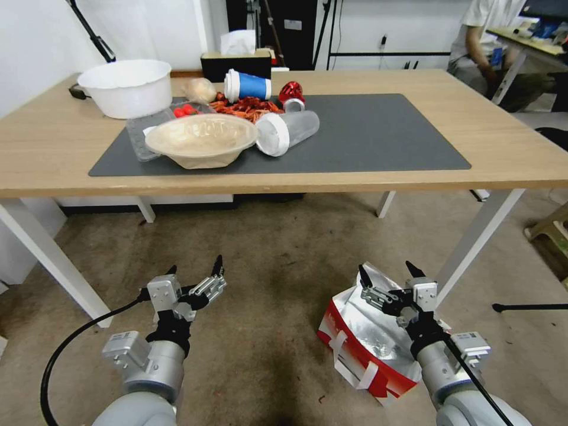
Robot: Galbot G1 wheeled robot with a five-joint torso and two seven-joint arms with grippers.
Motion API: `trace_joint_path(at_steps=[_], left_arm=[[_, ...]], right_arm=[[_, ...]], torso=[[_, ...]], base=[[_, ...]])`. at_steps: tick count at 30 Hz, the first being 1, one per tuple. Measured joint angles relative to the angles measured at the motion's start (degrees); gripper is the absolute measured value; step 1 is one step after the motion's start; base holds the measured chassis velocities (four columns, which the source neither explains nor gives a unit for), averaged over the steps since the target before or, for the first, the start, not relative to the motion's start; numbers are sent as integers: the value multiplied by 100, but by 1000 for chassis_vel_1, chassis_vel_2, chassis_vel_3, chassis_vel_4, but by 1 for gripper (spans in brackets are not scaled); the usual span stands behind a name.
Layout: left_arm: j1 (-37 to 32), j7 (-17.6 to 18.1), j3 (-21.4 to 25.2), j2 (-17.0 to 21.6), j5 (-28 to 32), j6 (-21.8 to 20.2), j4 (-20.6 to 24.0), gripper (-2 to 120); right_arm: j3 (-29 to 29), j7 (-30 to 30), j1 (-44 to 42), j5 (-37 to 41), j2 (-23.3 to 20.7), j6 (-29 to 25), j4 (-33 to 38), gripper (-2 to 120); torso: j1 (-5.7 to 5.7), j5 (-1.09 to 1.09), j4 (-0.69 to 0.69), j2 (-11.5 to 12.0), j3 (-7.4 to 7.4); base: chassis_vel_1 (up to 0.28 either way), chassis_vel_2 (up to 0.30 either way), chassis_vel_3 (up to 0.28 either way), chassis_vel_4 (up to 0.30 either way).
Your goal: Pick up the food delivery bag from the floor and place it on the table.
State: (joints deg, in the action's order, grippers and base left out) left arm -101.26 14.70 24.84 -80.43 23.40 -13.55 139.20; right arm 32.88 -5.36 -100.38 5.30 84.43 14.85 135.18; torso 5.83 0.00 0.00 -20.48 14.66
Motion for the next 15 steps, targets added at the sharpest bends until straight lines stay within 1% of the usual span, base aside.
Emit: trace_joint_path(at_steps=[10, 14, 15], left_arm=[[-22, -38, 6, -5, -11, 20, 0, 100], [-37, -42, 9, -2, -24, 20, 13, 100], [-37, -42, 9, -2, -24, 20, 13, 100]], right_arm=[[31, -16, -9, -11, -20, -14, 10, 100], [39, -23, -12, -3, -30, -15, 28, 100], [39, -23, -12, -3, -30, -15, 28, 100]], torso=[[-70, 0, 0, 216, -148], [-104, 0, 0, 335, -234], [-104, 0, 0, 335, -234]], base=[[0, 0, 0, 0], [0, 0, 0, 0], [0, 0, 0, 0]])
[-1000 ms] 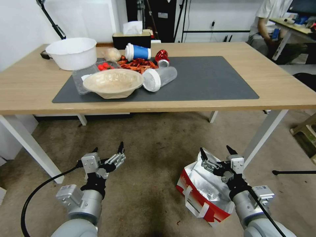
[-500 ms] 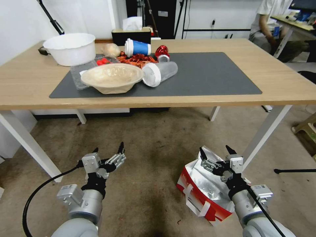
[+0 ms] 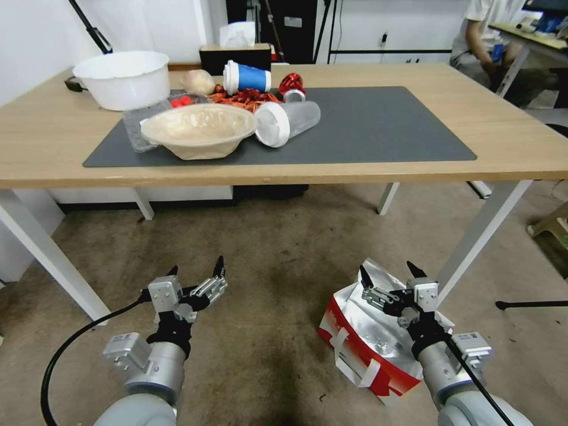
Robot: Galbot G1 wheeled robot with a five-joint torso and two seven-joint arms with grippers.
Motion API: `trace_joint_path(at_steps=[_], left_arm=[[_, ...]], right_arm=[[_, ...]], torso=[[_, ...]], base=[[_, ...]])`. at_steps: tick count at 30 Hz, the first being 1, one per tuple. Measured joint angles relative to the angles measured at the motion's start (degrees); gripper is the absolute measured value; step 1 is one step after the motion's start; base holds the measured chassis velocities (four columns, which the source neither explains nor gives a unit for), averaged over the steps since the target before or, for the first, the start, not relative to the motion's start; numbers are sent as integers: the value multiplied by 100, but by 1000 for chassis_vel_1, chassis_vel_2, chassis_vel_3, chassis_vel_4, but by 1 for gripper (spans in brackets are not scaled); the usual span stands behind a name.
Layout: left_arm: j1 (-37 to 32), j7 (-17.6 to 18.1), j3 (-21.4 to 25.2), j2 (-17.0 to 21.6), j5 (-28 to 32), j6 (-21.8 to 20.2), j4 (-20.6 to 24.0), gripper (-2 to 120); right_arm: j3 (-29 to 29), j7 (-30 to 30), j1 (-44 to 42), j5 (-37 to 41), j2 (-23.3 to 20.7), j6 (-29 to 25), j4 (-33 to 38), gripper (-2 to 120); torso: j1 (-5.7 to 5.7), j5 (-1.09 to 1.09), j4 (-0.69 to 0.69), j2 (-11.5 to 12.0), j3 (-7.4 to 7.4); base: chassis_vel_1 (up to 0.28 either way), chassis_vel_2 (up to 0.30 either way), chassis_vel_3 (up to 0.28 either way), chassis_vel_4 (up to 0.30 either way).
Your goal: Pick up the food delivery bag from the floor and place it on the table.
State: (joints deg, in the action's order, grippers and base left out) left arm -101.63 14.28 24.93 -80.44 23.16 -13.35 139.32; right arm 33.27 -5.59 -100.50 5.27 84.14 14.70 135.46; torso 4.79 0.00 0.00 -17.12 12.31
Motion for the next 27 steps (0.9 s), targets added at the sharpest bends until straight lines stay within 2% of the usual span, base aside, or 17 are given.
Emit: trace_joint_path(at_steps=[27], left_arm=[[-61, -1, 9, -21, -41, 27, 90, 100]], right_arm=[[31, -10, -73, 15, -8, -11, 110, 100]], torso=[[-154, 0, 0, 609, -451]], base=[[0, 0, 0, 0]])
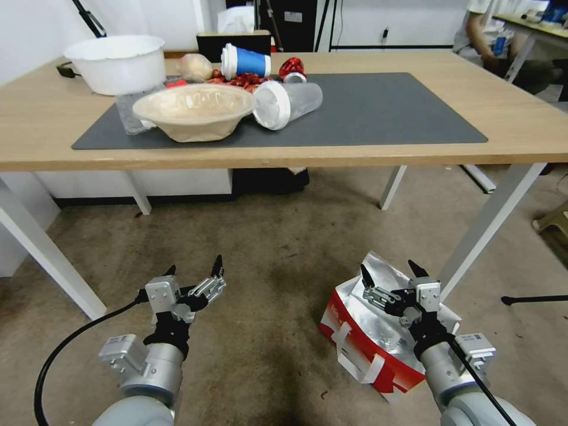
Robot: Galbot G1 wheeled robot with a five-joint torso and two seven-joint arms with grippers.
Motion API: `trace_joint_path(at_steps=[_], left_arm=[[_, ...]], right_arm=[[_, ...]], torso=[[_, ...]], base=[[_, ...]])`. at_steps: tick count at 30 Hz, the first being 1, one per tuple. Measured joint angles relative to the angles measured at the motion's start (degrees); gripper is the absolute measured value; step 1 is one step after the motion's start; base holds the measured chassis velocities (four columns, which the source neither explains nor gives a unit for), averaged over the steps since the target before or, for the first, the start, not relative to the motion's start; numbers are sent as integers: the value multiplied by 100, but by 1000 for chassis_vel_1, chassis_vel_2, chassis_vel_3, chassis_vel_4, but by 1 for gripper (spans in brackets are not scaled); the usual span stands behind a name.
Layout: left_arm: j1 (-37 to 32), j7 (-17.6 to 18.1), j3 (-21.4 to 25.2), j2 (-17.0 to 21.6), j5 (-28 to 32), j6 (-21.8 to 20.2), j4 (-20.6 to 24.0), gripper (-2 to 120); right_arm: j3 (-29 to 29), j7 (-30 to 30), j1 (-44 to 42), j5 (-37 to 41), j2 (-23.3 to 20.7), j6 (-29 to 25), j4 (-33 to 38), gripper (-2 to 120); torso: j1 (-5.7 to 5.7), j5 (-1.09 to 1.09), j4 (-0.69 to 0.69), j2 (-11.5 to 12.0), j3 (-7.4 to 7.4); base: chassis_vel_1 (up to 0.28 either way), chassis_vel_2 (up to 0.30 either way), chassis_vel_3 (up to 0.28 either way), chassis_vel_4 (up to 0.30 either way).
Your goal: Pick up the food delivery bag from the floor and place it on the table.
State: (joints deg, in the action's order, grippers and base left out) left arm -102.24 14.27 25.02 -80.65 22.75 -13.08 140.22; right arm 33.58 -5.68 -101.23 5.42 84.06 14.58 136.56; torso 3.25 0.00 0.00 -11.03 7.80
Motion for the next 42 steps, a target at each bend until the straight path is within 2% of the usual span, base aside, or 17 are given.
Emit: trace_joint_path(at_steps=[18, 35, 38, 42], left_arm=[[12, 5, 2, 36, 20, 59, -1, 100], [-10, 3, 7, 48, 22, 90, 0, 100], [-9, 3, 9, 52, 18, 92, 1, 100], [1, 5, 18, 74, 21, 98, -12, 100]], right_arm=[[4, -10, -81, -28, 19, -18, 51, 100], [27, -15, -100, -34, -27, -33, 72, 100], [29, -29, -111, -48, -18, -55, 76, 100], [41, -31, -120, -54, -41, -55, 76, 100]], torso=[[-76, 0, 0, 422, -348], [-110, 0, 0, 697, -588], [-115, 0, 0, 853, -742], [-124, 0, 0, 937, -780]], base=[[0, 0, 0, 0], [0, 0, 0, 0], [0, 0, 0, 0], [0, 0, 0, 0]])
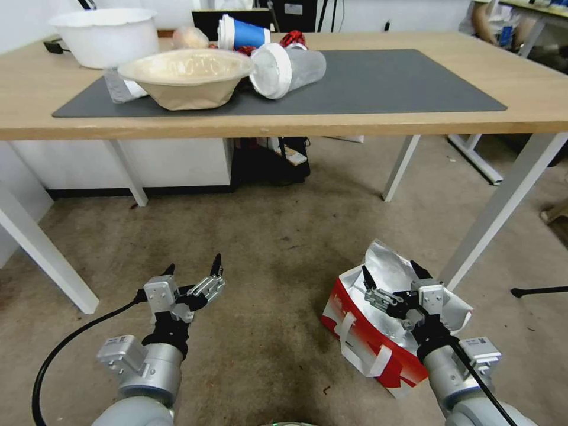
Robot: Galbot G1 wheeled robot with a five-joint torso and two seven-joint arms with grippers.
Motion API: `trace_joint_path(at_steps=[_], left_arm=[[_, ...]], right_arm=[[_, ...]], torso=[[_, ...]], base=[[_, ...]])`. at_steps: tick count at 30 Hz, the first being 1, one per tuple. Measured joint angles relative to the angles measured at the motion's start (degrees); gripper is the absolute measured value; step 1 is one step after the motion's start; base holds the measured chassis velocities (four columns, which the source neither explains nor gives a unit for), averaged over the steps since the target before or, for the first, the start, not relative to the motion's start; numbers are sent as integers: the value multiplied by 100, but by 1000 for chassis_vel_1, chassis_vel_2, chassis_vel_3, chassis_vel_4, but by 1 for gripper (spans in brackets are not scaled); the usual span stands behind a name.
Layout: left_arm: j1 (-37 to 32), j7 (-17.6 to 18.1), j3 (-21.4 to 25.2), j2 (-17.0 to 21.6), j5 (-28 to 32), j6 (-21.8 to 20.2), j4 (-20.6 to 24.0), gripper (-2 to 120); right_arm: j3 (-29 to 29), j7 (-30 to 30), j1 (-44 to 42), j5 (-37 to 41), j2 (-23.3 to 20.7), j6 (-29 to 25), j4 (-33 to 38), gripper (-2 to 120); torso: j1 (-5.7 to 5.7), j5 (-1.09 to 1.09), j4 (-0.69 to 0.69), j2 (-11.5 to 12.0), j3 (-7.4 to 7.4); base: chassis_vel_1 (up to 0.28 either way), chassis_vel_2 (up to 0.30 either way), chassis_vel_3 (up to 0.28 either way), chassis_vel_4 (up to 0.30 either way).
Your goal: Pick up the food delivery bag from the floor and place it on the table.
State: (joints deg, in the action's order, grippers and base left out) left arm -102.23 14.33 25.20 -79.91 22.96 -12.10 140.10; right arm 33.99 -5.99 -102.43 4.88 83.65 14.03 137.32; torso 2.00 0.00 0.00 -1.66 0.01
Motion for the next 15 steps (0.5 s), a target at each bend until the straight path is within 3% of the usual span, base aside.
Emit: trace_joint_path(at_steps=[10, 15], left_arm=[[12, 16, 20, 31, -10, 37, -8, 100], [13, -179, 23, 33, -166, 329, -152, 100]], right_arm=[[-2, -4, 16, -6, 13, 1, -25, 100], [162, -122, 290, 436, -291, -168, -360, 100]], torso=[[-19, 0, 0, 46, 0], [-19, -1, 0, 33, 0]], base=[[0, 0, 0, 0], [0, 0, 0, 0]])
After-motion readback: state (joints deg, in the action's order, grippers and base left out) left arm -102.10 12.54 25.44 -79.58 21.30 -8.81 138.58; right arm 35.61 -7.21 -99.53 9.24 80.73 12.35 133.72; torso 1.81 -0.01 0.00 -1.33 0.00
